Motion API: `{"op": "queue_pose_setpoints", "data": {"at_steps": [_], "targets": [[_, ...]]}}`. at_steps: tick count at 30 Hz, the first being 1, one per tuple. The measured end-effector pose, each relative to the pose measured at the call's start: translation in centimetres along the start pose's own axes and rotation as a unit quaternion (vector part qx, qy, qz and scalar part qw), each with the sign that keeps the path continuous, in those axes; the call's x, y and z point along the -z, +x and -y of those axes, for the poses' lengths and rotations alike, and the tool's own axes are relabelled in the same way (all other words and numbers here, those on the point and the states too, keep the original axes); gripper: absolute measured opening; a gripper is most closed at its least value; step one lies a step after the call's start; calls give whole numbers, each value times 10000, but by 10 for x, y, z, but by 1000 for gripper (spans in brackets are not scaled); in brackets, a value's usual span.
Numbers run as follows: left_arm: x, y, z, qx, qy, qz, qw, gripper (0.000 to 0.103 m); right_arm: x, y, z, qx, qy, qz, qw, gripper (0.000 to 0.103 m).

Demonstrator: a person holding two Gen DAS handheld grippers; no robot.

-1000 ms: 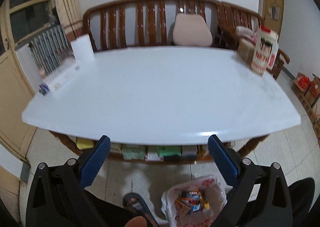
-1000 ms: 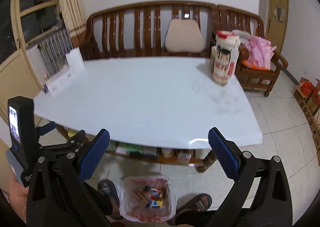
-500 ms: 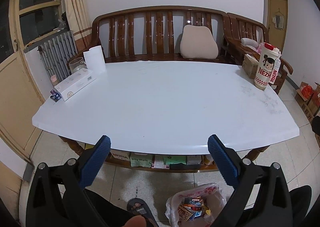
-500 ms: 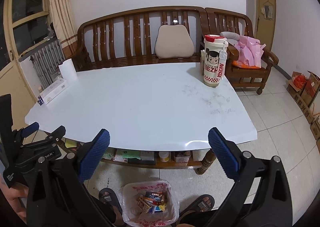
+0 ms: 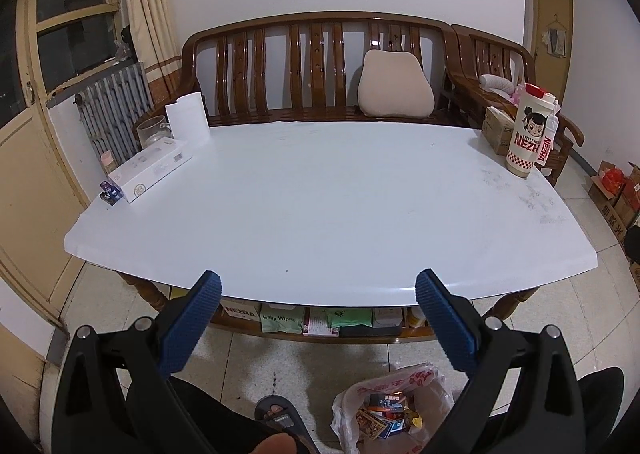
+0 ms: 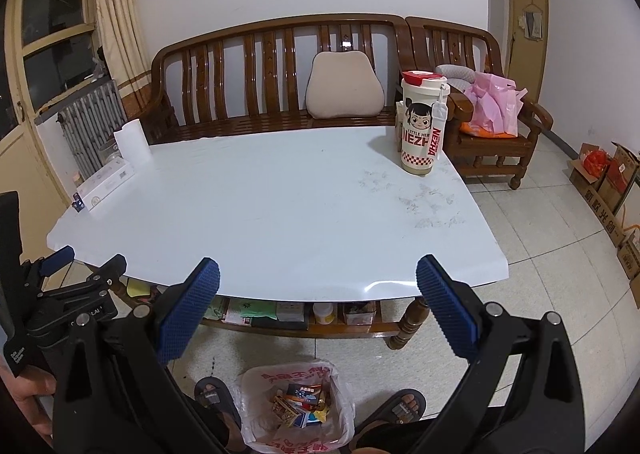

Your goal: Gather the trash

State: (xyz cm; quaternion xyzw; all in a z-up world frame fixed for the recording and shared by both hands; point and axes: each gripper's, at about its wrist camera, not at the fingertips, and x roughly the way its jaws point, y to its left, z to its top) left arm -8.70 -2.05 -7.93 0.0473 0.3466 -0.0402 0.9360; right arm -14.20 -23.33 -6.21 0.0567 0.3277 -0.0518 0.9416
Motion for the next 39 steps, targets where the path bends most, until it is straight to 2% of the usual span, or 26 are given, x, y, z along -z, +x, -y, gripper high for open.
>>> {"op": "queue_pose_setpoints", "data": {"at_steps": [39], "targets": [[-5, -8, 0, 70, 33, 101, 9999, 95, 2, 0, -2, 33, 24, -39, 10000, 96]]}}
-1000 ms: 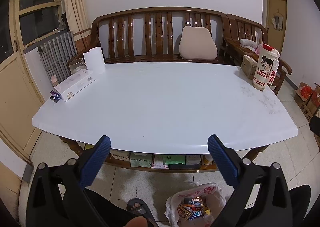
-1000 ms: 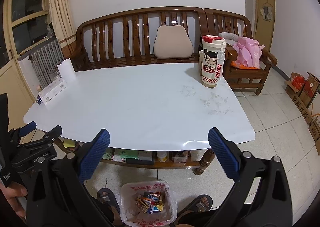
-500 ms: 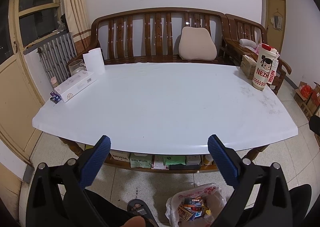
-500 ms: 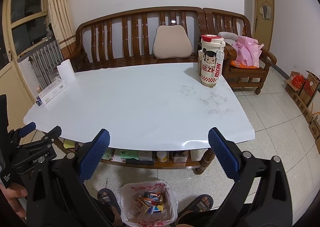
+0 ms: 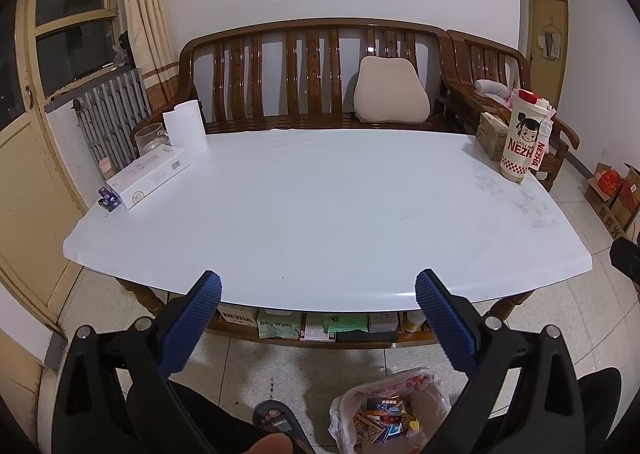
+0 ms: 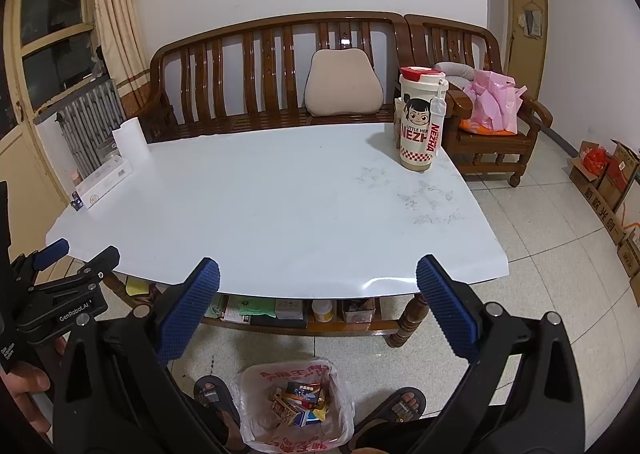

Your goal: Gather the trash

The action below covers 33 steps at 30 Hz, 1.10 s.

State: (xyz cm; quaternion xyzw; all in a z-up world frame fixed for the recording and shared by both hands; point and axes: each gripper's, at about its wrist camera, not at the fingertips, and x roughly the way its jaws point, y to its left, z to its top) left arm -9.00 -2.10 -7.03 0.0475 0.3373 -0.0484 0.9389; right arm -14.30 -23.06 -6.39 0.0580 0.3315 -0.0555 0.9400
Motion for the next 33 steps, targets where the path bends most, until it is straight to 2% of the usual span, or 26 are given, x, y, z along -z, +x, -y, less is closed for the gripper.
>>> {"op": "queue_pose_setpoints", "data": {"at_steps": [9, 14, 33], "targets": [[0, 4, 0, 13, -92, -50, 9999, 95, 1, -1, 0, -4, -8, -11, 10000, 96], [0, 6, -2, -98, -103, -82, 9999, 95, 0, -1, 0, 16, -9, -13, 10000, 96], [1, 6, -6, -15, -155, -106, 9998, 95, -1, 0, 0, 28, -25, -25, 10000, 96]]}}
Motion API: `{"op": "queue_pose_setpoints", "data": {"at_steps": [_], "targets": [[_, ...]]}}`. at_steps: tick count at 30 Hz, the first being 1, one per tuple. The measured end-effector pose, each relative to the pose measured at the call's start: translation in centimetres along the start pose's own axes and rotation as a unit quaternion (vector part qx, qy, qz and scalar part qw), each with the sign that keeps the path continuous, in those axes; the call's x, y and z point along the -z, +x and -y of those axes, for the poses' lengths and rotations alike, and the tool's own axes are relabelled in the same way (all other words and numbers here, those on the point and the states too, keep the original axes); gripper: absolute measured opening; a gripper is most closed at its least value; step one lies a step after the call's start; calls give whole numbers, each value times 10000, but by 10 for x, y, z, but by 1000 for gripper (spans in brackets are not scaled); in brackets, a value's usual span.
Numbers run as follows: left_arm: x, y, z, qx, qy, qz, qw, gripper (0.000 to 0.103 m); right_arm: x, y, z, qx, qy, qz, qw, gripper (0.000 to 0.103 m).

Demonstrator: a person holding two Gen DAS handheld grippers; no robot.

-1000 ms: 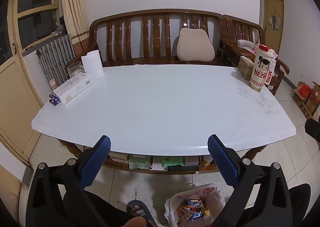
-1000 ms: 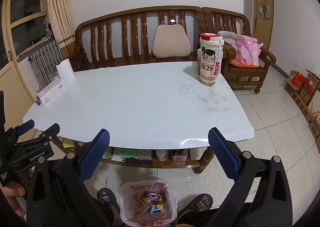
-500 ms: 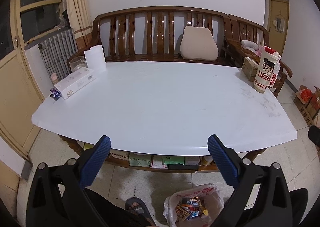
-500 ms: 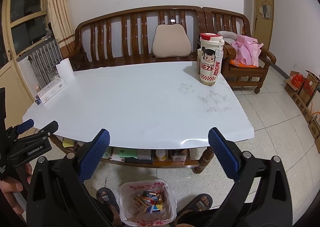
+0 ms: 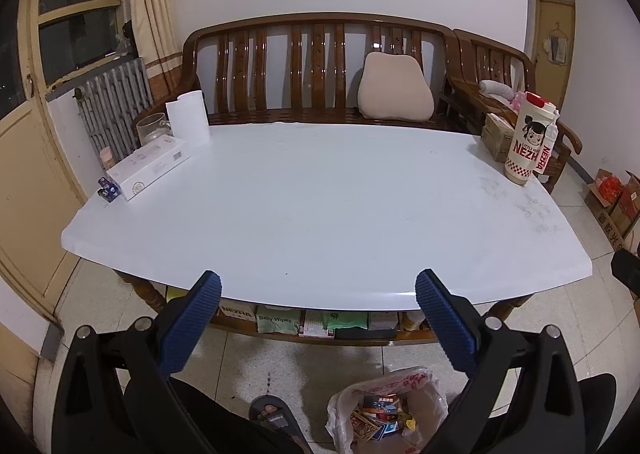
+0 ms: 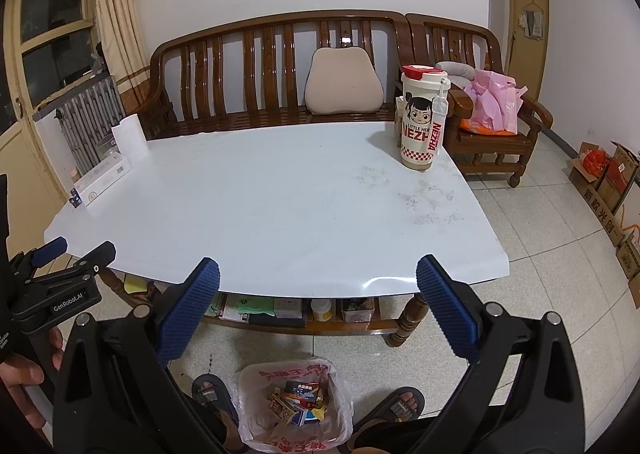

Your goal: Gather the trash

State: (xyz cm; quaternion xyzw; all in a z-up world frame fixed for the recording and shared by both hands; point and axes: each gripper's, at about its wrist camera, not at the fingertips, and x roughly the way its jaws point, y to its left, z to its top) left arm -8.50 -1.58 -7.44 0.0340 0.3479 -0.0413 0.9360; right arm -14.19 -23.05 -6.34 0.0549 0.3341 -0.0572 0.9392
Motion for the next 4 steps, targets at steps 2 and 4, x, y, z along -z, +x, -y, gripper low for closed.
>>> {"op": "queue_pose_setpoints", "data": {"at_steps": [2, 4], "targets": [[0, 0, 0, -12, -20, 1, 10000, 95, 0, 0, 0, -16, -4, 3, 10000, 96], [-1, 1, -1, -24, -25, -7, 10000, 95, 1, 1, 0, -10, -17, 7, 10000, 96]]}}
